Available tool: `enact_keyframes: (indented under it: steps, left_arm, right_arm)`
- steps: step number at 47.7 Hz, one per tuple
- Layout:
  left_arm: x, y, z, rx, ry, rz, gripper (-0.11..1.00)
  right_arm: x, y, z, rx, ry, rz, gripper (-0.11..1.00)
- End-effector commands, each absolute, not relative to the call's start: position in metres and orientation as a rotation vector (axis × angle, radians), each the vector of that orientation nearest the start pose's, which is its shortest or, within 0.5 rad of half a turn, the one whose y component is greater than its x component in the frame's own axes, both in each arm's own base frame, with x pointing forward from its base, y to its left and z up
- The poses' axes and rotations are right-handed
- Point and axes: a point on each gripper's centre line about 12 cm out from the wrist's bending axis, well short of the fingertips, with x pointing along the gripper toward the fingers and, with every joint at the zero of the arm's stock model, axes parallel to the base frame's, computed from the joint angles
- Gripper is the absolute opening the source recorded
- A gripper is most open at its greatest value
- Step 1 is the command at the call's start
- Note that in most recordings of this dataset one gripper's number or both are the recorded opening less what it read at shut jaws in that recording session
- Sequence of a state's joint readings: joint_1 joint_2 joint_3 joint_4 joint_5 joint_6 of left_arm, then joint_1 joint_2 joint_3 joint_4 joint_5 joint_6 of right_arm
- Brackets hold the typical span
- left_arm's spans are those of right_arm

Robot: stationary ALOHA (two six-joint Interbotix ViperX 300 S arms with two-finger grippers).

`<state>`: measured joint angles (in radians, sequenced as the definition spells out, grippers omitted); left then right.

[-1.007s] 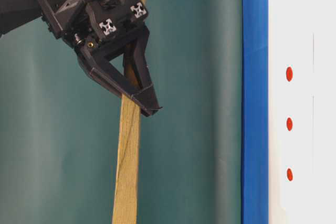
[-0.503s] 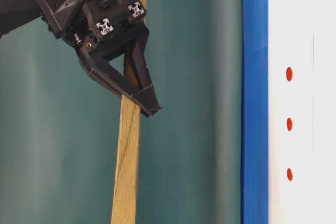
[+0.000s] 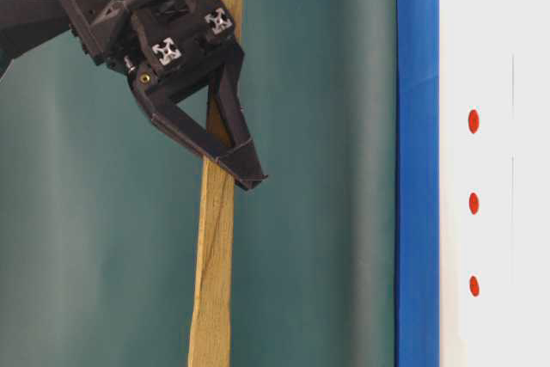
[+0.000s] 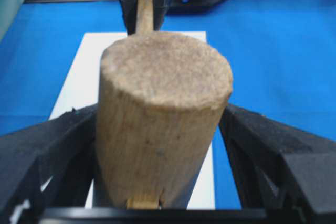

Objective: Hit the mark with a hammer.

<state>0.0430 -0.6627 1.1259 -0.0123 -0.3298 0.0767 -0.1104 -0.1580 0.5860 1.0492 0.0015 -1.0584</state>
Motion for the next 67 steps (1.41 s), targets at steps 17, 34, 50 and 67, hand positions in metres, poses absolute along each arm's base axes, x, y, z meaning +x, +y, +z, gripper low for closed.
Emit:
enact_keyframes:
  steps: [17,34,50,67]
  left_arm:
    - [0.209,0.01,0.26,0.051,0.167,0.044,0.74]
    - [0.173,0.008,0.26,0.05,0.202,0.039,0.74]
    - [0.17,0.008,0.254,0.05,0.219,0.04,0.74]
    - [0.17,0.008,0.254,0.051,0.219,0.038,0.74]
  right_arm:
    - [0.357,-0.041,0.27,0.067,0.394,-0.12,0.02]
    - [0.338,-0.036,0.261,0.11,0.421,-0.103,0.02]
    - [0.338,-0.052,0.254,0.1,0.416,-0.193,0.02]
    - [0.336,-0.065,0.248,0.095,0.422,-0.248,0.02]
